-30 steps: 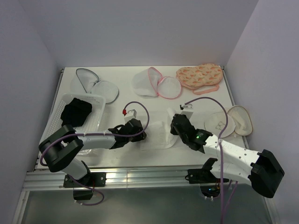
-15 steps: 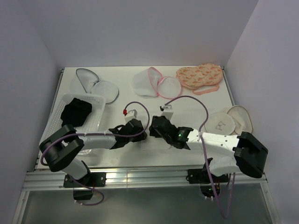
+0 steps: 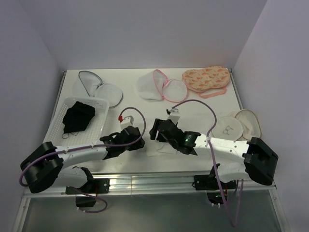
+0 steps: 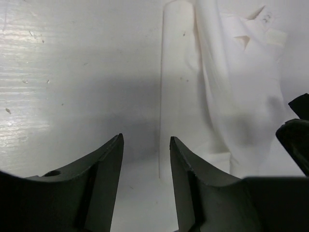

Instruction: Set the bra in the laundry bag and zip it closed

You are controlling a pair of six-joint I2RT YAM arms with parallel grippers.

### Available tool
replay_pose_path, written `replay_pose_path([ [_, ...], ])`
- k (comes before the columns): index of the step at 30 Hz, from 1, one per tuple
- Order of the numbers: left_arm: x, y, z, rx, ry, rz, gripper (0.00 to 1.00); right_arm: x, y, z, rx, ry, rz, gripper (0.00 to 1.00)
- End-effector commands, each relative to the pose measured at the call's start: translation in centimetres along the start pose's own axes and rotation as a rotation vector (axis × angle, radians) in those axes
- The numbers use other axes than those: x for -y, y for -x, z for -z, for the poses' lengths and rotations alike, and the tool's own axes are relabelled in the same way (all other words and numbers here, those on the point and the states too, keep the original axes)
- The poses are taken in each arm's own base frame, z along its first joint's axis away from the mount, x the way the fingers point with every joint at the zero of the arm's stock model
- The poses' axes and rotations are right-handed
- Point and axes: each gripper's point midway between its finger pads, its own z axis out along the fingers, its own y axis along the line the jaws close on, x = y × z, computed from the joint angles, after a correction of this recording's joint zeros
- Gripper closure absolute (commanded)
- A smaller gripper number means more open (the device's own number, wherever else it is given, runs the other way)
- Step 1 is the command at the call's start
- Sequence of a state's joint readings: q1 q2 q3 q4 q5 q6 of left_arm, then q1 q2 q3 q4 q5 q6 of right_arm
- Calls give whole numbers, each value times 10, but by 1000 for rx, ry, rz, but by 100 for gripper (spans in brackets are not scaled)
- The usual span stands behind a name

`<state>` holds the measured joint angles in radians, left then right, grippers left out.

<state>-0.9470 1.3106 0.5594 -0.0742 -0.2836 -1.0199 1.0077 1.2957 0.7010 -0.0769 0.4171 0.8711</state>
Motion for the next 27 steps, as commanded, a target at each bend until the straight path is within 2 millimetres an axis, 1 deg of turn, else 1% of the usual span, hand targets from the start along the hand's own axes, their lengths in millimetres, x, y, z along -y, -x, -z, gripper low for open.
replay_pose_path([
  [1,5,13,12,47,-11,18,49,2,23,14,84,1,-62,26],
  [2,9,16,13,55,-22,19,45,10,20,14,83,-11,-61,25],
  [3,15,22,16,71,-37,14,44,13,25,18,98,-11,-74,24],
  [4,19,26,16,78,-48,10,43,17,26,19,101,-17,-80,23],
  [5,28,32,16,89,-63,2,40,24,24,19,101,-31,-79,23],
  [6,33,35,16,96,-69,-4,40,29,27,21,108,-37,-89,23],
  [7,36,38,15,101,-71,-12,39,32,27,21,108,-42,-94,22],
  [8,44,43,12,106,-77,-21,38,38,25,21,107,-51,-96,22],
  [9,48,44,11,109,-81,-24,37,42,27,22,112,-53,-107,22],
  [11,56,47,2,111,-82,-37,36,49,24,23,109,-58,-118,21],
  [15,65,44,-13,97,-90,-53,36,63,22,24,110,-74,-138,21],
  [16,66,43,-15,91,-92,-57,36,67,23,24,112,-81,-146,21],
  [17,66,38,-20,73,-90,-61,36,73,20,23,105,-89,-147,21],
  [18,71,40,-22,83,-112,-55,36,74,22,24,112,-85,-155,21],
  [19,71,38,-25,79,-112,-56,37,76,20,24,102,-79,-159,21],
  [20,68,33,-29,65,-105,-58,37,83,19,23,102,-89,-168,21],
  [22,67,30,-32,61,-105,-57,38,87,17,21,100,-87,-173,21],
  [24,61,24,-35,54,-96,-54,38,89,16,19,96,-84,-182,21],
  [25,64,25,-35,63,-110,-47,39,90,15,18,93,-83,-179,21],
  [27,60,22,-35,63,-110,-42,40,91,14,17,91,-83,-184,21],
])
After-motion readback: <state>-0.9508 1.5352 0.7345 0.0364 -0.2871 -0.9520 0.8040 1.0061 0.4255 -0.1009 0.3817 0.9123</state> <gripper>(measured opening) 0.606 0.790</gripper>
